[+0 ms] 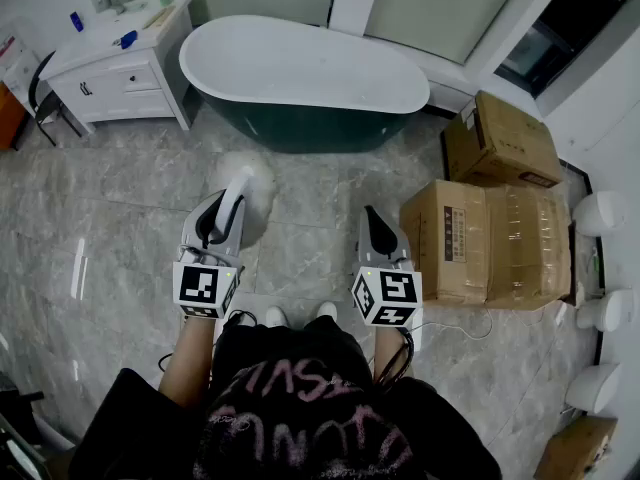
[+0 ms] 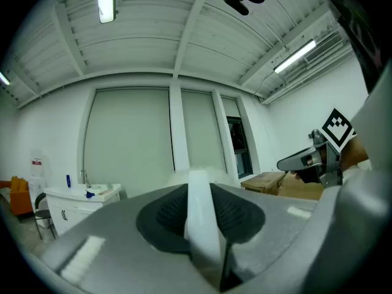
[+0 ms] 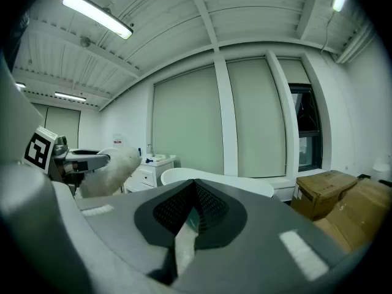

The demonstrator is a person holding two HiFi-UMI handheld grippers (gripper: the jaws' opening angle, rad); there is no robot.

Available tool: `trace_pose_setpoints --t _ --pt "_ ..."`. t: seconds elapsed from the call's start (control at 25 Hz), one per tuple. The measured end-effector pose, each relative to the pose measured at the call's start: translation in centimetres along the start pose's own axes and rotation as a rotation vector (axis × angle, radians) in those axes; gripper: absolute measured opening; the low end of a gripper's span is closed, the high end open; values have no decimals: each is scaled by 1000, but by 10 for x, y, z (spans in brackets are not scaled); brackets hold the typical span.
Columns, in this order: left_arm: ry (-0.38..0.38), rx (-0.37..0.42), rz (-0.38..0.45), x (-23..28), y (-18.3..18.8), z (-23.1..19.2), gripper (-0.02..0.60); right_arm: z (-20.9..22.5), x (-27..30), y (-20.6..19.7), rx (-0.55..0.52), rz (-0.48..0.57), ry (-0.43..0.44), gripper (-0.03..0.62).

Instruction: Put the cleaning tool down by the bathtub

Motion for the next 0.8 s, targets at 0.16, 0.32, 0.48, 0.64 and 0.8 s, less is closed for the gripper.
trace_pose_setpoints --t 0.16,0.32,0.48,0.64,0.8 --pt "-4 -5 -12 1 -5 -5 92 -4 4 -4 -4 -1 0 12" --pt "-7 -3 -1 0 -7 -8 92 -7 6 -4 -8 -3 -2 12" --pt "-20 -6 -14 -2 -10 -10 92 -12 5 -3 -21 17 -12 12" --pt "-41 12 -17 -3 -13 -14 92 -17 6 -7 -32 4 -17 12" --pt "-57 6 -29 -1 -21 -15 92 -18 8 -13 -34 -13 -21 14"
Point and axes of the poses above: the fingertips, and each gripper's own axes: x forward along the fingers, z to its right, y out of its top, the point moved 8 cm from there along -x, backward along the fingers, and after that the axes turned 5 degrees about x, right-handed, at the moved point
